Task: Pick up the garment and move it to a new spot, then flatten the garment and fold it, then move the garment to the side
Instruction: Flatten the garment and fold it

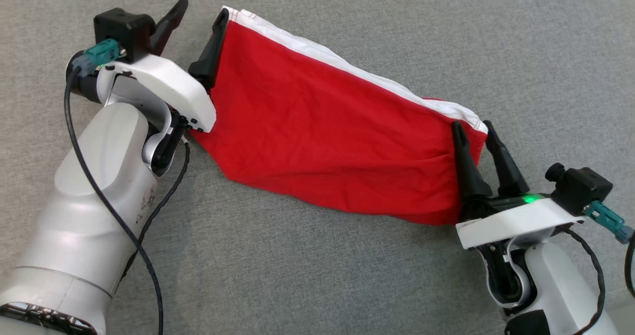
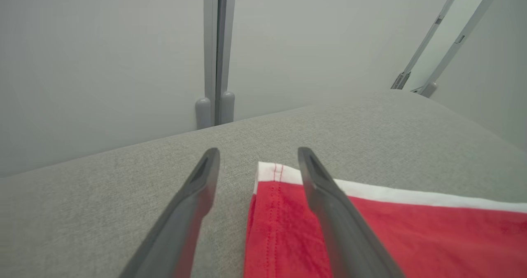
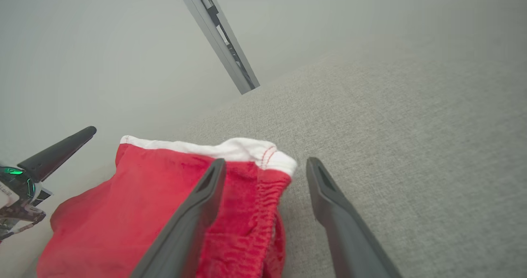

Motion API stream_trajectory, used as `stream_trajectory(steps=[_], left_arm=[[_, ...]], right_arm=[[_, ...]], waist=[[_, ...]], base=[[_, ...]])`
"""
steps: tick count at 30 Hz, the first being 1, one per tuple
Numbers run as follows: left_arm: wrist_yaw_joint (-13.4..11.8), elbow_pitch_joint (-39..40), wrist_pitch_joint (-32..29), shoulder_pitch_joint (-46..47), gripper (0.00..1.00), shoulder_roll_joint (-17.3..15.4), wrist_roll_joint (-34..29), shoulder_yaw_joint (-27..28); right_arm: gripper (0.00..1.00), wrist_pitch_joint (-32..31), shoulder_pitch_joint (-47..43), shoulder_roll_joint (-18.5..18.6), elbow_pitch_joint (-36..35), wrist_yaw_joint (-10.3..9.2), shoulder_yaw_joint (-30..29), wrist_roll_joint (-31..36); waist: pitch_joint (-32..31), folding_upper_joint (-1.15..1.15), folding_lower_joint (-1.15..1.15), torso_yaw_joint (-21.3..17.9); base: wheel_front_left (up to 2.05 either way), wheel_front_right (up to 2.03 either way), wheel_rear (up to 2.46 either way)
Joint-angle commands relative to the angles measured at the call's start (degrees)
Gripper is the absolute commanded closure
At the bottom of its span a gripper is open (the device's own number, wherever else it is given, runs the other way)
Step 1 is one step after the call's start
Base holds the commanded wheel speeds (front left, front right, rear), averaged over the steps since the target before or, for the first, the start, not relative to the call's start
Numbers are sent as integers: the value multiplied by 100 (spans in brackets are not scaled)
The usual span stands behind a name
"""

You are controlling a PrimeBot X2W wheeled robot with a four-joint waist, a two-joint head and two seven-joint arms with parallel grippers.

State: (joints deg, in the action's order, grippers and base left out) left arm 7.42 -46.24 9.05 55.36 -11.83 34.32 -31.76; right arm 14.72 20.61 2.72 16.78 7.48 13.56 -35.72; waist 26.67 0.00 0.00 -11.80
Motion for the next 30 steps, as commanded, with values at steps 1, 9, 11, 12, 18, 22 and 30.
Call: stream_trajectory(steps=[1,9,11,12,18,22,30], left_arm=[[-18,-79,266,-35,0,-25,-44,26],[-701,612,603,-690,0,-133,-137,711],[-883,1130,604,-1088,0,-197,-263,958],[-975,1421,602,-1289,0,-238,-354,1079],[-1353,2863,603,-2547,0,-339,-744,1560],[-1427,3475,603,-3152,0,-473,-936,1633],[-1424,3850,481,-3623,0,-656,-936,1618]], right_arm=[[0,58,-85,36,-124,3,-111,269],[0,51,-423,38,-786,3,-766,1754],[0,50,-468,37,-929,3,-887,1980],[0,46,-488,36,-988,3,-933,2097],[0,-3,-606,34,-1157,3,-1174,2401],[0,-33,-692,36,-1202,3,-1264,2426],[0,-42,-753,36,-1227,3,-1339,2354]], waist=[[-66,0,0,59],[-335,0,0,271],[-406,0,0,310],[-443,0,0,330],[-644,0,0,431],[-711,0,0,458],[-727,0,0,454]], base=[[0,0,0],[0,0,0],[0,0,0],[0,0,0],[0,0,0],[0,0,0],[0,0,0]])
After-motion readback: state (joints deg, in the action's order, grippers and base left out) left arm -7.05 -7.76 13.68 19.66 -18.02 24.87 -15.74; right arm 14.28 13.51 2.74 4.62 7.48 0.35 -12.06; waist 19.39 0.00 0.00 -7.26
